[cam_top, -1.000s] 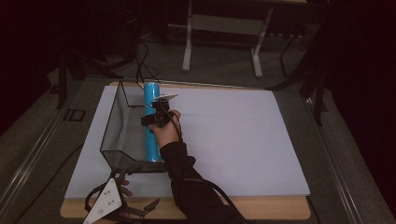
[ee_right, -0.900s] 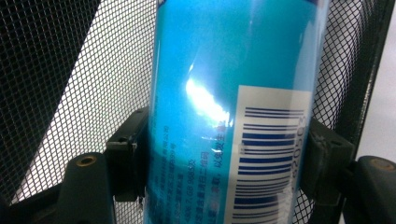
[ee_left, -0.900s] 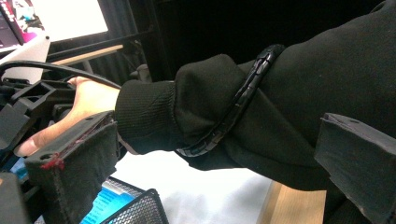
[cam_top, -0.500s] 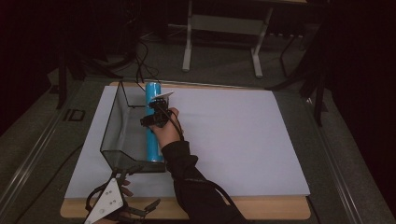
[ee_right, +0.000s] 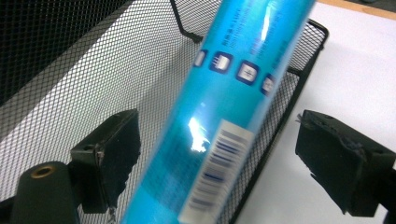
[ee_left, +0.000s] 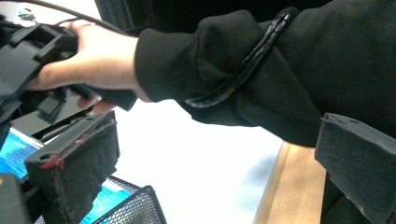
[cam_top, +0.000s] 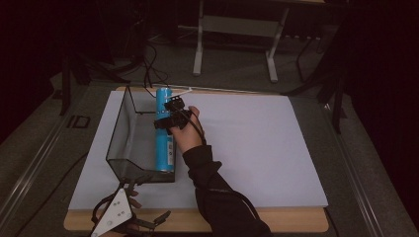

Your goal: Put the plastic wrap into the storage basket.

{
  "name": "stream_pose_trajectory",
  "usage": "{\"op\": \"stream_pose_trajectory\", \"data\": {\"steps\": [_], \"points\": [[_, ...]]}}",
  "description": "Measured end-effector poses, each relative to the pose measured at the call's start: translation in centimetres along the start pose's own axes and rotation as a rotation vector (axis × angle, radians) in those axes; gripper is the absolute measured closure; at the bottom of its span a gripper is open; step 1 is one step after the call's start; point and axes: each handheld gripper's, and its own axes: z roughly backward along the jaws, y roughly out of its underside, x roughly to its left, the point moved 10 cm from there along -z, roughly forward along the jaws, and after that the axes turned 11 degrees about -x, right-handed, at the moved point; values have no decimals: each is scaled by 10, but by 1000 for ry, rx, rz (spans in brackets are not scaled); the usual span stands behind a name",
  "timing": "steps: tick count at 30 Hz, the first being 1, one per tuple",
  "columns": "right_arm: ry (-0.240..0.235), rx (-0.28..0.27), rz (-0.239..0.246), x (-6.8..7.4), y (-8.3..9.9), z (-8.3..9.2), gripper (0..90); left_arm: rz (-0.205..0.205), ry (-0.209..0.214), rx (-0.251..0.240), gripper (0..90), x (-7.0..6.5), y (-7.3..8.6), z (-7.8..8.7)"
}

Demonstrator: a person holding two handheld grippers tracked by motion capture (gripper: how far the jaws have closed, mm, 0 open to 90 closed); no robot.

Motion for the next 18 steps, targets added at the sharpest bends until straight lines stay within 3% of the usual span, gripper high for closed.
{"op": "stream_pose_trajectory", "data": {"steps": [6,13,15,18], "points": [[-20,-4,40,-13,8,20,143,6,4,3,6,-1,1,-1],[2,-14,63,-33,23,44,143,-1,5,14,5,-1,3,-3],[20,-30,83,-44,30,53,145,-1,6,17,5,-1,4,-3],[28,-45,78,-53,33,60,146,-1,8,19,5,-2,5,-4]]}}
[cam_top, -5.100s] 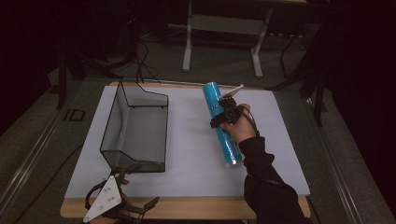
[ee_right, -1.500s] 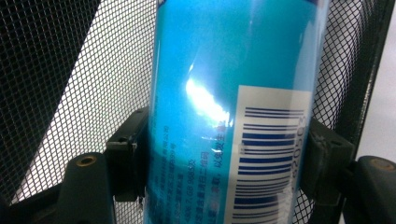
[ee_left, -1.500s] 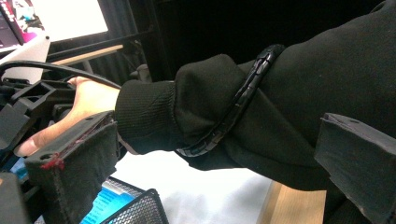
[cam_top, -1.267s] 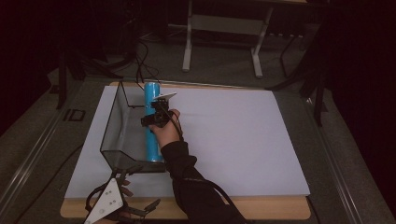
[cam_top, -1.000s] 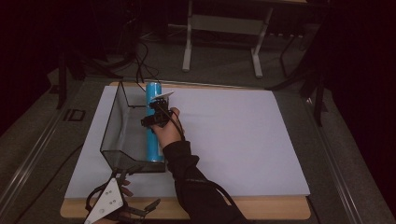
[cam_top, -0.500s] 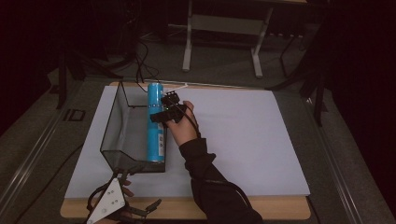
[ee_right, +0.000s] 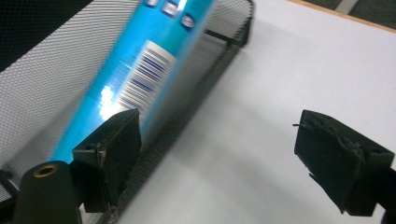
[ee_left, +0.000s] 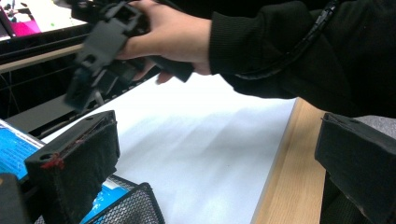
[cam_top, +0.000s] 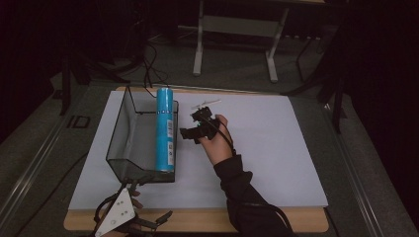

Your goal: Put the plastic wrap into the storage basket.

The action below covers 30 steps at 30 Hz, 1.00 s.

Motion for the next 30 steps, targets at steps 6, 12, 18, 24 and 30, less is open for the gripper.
{"op": "stream_pose_trajectory", "data": {"steps": [6,12,18,24,30], "points": [[12,-3,-20,-19,17,19,146,0,0,8,6,0,2,-1],[22,9,-19,-32,34,35,146,-1,5,13,5,-1,3,-2],[47,-19,-1,-43,43,51,146,2,3,18,5,0,5,-3],[54,-27,-8,-51,52,65,146,3,0,18,5,0,5,-3],[45,-49,-1,-59,67,81,146,2,-4,17,5,1,4,-2]]}}
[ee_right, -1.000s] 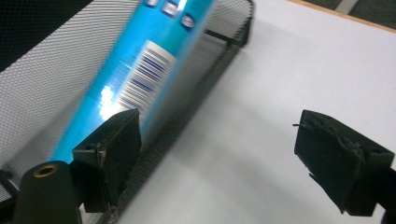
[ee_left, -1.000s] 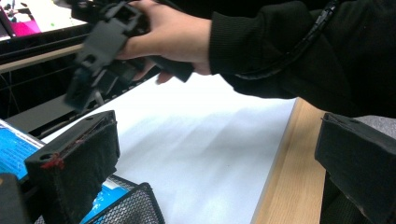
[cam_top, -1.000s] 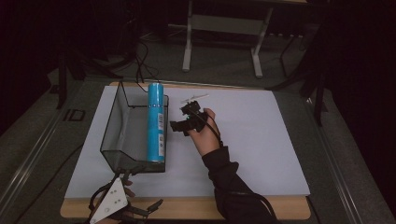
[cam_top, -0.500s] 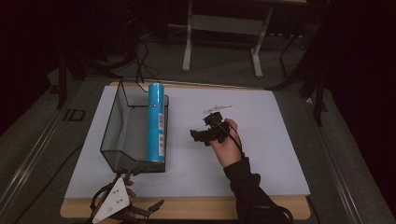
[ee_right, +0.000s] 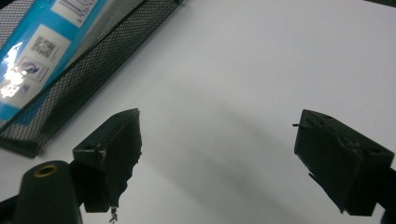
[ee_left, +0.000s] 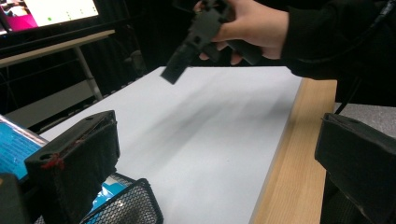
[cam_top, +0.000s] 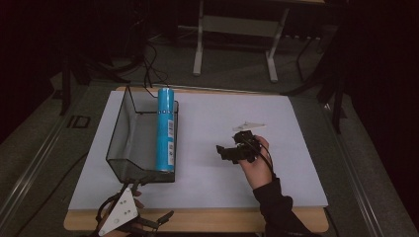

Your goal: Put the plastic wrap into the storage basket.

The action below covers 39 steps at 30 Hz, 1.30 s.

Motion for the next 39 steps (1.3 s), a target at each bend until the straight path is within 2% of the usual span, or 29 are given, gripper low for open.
{"op": "stream_pose_trajectory", "data": {"steps": [1,9,14,15,17,27,33,39], "points": [[-12,-5,-6,0,2,3,146,1,-4,2,6,1,0,0],[-11,1,-24,-10,26,29,146,-2,3,7,5,-2,1,-2],[-4,4,-23,-15,38,37,147,1,0,7,5,-1,1,-2],[-22,-4,-20,-16,42,39,147,1,1,7,6,-1,1,-2],[-25,-11,-30,-18,45,41,148,2,1,7,6,-1,2,-2],[21,-29,-7,-31,63,56,155,1,4,10,6,-1,2,-1],[57,5,9,-44,83,63,155,1,7,15,5,-1,3,-1],[68,-26,-9,-51,85,65,155,0,11,23,5,-1,4,-2]]}}
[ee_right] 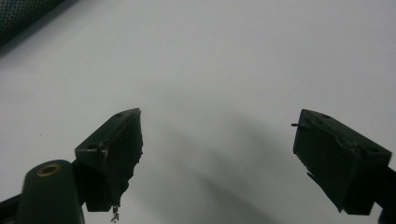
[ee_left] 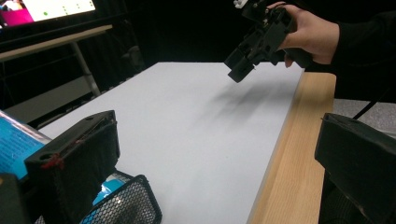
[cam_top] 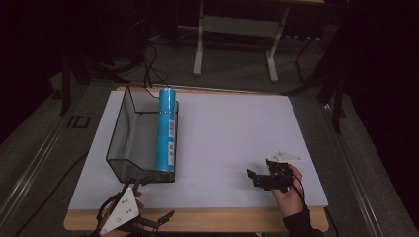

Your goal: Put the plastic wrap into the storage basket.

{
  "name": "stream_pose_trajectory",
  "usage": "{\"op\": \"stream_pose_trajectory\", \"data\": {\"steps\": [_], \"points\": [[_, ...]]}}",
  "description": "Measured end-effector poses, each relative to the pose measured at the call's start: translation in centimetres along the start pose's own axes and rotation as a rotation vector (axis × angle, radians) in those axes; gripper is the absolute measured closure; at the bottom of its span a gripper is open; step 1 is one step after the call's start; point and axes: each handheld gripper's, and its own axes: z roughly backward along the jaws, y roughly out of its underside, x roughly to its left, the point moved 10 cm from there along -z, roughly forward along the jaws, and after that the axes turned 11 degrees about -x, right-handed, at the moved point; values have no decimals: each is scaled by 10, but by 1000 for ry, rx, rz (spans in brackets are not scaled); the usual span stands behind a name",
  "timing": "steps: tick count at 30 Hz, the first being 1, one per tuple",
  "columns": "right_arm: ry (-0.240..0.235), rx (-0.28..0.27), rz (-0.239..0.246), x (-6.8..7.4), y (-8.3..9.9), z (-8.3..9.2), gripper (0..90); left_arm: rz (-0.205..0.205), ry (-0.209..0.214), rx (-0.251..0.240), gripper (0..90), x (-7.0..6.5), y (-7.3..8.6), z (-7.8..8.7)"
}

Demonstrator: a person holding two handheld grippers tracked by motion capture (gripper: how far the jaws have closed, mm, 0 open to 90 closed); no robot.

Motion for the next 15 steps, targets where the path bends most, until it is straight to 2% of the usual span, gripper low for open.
{"op": "stream_pose_trajectory", "data": {"steps": [3,6,15], "points": [[-20,-30,-15,3,-1,-3,155,10,0,-2,5,1,0,0],[-23,-33,12,5,-2,-4,155,10,2,1,5,1,1,0],[-40,-8,34,11,4,-11,155,-3,10,10,6,0,2,-1]]}}
